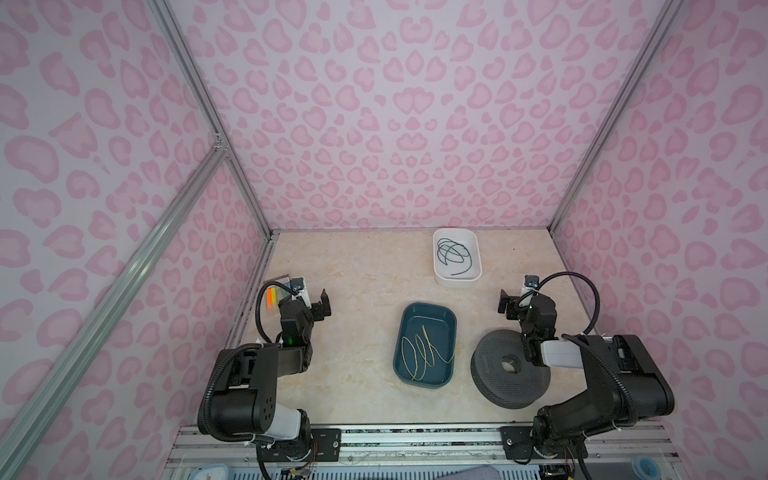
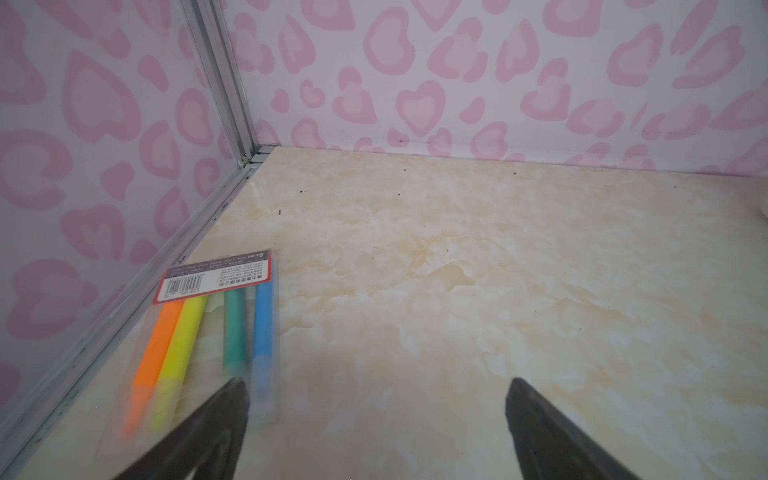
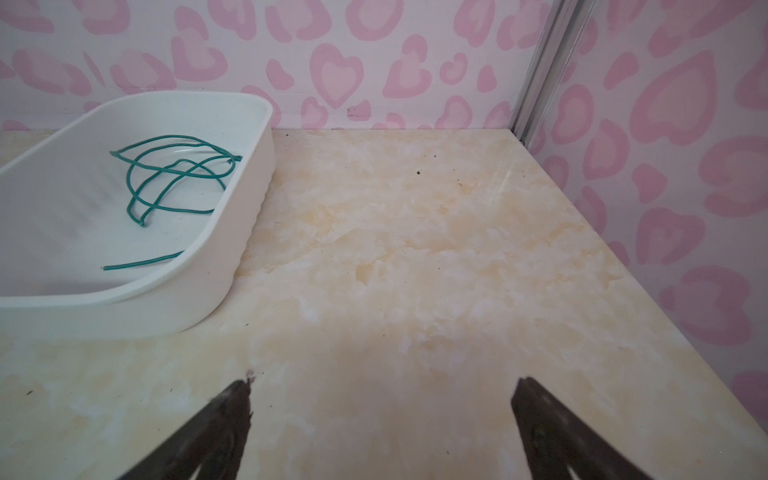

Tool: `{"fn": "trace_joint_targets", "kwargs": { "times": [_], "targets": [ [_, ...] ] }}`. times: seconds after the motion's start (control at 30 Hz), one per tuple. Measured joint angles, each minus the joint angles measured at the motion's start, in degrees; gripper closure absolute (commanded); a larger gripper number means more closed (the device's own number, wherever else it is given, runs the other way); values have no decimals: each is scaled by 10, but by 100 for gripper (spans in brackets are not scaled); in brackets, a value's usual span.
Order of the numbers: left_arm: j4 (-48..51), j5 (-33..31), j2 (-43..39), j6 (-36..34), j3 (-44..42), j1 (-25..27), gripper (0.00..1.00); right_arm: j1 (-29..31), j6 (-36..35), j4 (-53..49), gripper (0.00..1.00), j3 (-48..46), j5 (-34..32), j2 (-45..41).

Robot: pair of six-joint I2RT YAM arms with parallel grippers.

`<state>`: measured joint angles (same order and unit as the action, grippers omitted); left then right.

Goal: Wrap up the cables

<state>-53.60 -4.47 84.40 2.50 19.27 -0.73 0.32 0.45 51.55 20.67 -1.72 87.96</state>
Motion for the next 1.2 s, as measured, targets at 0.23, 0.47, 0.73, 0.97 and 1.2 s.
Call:
{"fn": "trace_joint_targets", "kwargs": {
  "times": [0.23, 0.47, 0.73, 0.97, 1.2],
  "targets": [
    [0, 0, 0, 0, 0, 0, 2, 0, 0, 0, 0, 0, 0, 0],
    [0, 0, 0, 0, 0, 0, 2, 0, 0, 0, 0, 0, 0, 0],
    [0, 0, 0, 0, 0, 0, 2, 0, 0, 0, 0, 0, 0, 0],
    [0, 0, 0, 0, 0, 0, 2, 0, 0, 0, 0, 0, 0, 0],
    [0, 0, 0, 0, 0, 0, 2, 0, 0, 0, 0, 0, 0, 0]
  ]
}}
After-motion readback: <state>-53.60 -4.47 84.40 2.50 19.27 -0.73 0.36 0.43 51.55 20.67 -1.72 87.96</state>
